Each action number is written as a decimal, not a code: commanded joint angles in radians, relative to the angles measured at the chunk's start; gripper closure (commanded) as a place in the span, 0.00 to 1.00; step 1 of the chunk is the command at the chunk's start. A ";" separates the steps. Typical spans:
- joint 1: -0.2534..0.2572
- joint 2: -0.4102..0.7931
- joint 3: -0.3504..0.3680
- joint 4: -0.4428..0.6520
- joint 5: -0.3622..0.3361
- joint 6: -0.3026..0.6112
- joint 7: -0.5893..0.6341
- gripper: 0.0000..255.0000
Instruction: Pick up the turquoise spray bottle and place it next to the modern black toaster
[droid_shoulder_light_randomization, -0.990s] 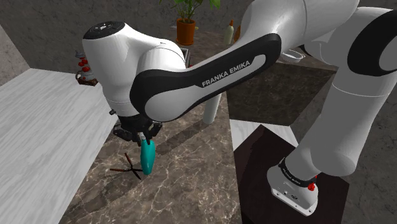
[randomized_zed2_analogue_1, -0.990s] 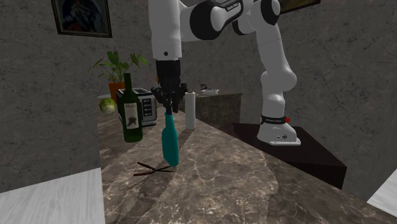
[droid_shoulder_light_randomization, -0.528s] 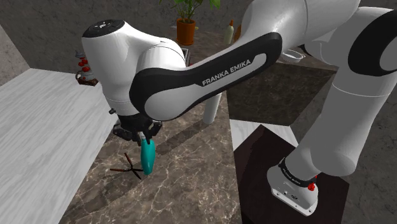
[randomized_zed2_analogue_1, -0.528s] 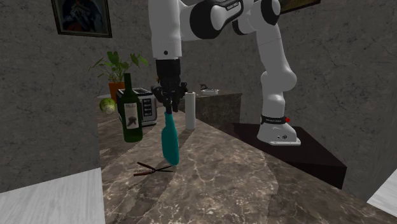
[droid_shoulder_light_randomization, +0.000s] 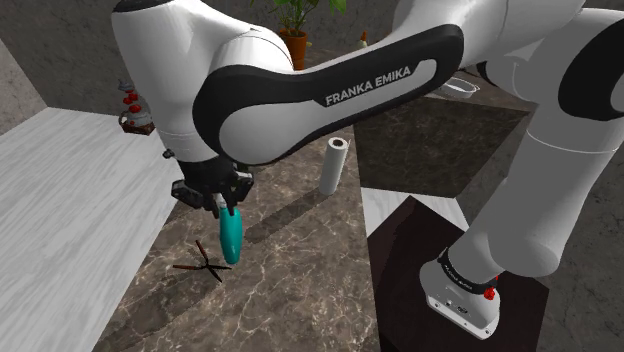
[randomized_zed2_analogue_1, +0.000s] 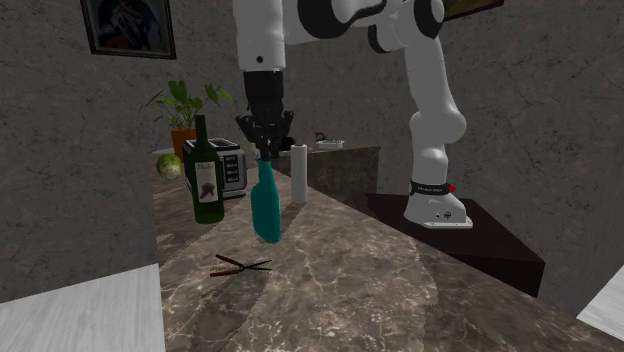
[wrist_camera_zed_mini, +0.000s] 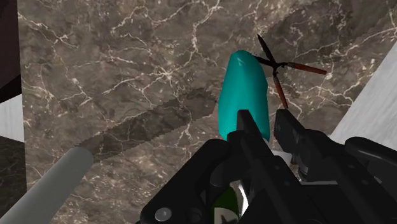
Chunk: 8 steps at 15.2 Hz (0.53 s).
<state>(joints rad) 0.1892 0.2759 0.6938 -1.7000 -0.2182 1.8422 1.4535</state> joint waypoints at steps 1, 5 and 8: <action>0.000 -0.005 0.002 0.022 0.005 -0.026 -0.005 1.00; 0.001 -0.013 0.005 0.068 0.012 -0.077 -0.012 1.00; 0.004 -0.016 0.007 0.105 0.015 -0.116 -0.015 1.00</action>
<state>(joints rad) 0.1929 0.2615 0.7000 -1.6078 -0.2045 1.7401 1.4402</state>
